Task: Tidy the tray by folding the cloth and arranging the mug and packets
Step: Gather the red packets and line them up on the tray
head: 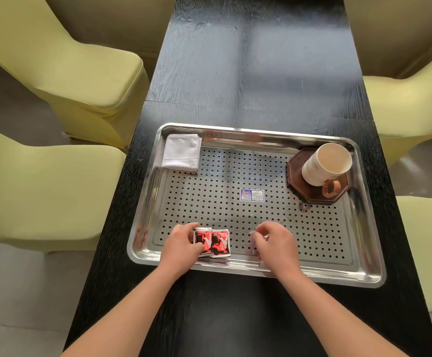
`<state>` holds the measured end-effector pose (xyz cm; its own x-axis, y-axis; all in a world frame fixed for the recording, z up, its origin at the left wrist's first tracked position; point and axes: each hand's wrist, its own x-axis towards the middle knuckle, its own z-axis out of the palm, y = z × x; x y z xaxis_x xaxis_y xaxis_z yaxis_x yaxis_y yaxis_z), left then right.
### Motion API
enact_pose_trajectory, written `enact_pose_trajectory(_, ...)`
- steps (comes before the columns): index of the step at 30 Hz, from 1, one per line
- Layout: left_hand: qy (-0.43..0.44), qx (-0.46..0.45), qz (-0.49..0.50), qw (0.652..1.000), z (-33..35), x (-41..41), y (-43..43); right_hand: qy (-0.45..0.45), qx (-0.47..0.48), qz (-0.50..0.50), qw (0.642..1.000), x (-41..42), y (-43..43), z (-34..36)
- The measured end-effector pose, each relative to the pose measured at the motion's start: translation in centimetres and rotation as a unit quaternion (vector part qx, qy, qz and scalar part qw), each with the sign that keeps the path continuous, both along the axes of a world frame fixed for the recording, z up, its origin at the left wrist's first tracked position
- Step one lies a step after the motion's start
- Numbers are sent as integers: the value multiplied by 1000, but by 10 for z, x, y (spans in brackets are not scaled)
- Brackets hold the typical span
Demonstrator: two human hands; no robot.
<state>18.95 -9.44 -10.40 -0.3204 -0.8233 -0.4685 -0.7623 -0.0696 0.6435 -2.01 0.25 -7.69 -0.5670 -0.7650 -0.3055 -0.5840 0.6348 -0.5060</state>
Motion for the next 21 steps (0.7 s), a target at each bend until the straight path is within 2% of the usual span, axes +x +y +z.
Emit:
enact_pose_trajectory(3, 0, 1, 1, 1000, -1, 0, 1, 53, 58, -4, 997, -25, 15, -5)
enact_pose_trajectory(8, -5, 7, 16, 1000, -1, -3, 1, 40, 125, 24, 991, -30, 25, -12)
enact_pose_trajectory(17, -5, 10, 10, 1000, 0, -5, -1, 3, 79, 39, 996, -5, 10, -17)
enact_pose_trajectory(21, -5, 15, 10, 1000, -1, -3, -1, -28, 74, 85, 993, 7, 3, -20)
